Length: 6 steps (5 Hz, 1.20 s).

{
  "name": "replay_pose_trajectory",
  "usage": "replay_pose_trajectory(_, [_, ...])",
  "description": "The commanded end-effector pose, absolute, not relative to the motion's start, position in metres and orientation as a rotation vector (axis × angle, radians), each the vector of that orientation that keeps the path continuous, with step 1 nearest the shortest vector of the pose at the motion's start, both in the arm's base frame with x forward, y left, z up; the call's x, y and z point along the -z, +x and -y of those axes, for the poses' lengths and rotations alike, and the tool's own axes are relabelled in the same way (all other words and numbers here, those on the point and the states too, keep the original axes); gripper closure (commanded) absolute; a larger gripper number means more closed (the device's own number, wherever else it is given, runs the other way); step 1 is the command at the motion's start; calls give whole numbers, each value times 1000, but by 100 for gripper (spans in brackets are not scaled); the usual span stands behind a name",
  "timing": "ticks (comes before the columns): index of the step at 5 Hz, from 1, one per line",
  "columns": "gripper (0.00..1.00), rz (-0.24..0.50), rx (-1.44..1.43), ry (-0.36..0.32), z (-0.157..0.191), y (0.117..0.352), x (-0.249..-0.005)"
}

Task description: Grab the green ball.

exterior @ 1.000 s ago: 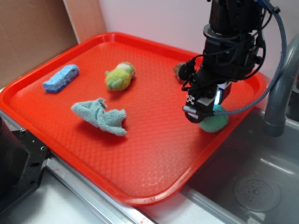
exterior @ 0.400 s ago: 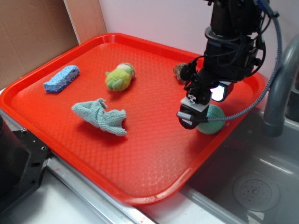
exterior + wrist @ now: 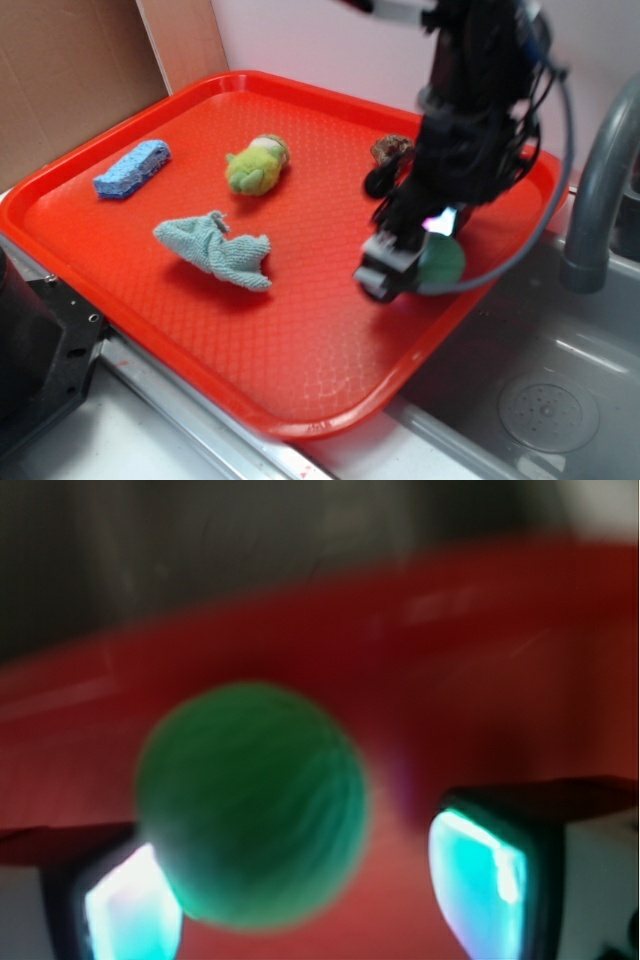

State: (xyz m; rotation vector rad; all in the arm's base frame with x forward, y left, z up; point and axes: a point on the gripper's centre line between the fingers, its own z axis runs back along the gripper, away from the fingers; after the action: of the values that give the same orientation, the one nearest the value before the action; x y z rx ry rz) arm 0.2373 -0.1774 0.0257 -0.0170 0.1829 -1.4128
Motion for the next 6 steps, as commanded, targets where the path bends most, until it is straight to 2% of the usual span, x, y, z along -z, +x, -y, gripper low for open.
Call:
replay_pose_trajectory(1, [61,-13,1490,-12,202,206,-40])
replay_pose_trajectory(2, [100,-33,1484,-40,201,217,-37])
replay_pose_trajectory(3, [100,-76,1381,-42,190,230,-49])
replay_pose_trajectory(4, [100,-142,1130,-81,144,248,-86])
replay_pose_trajectory(5, [100,-191,878,-131,92,265,-110])
replay_pose_trajectory(6, [100,-163,629,-140,67,252,-123])
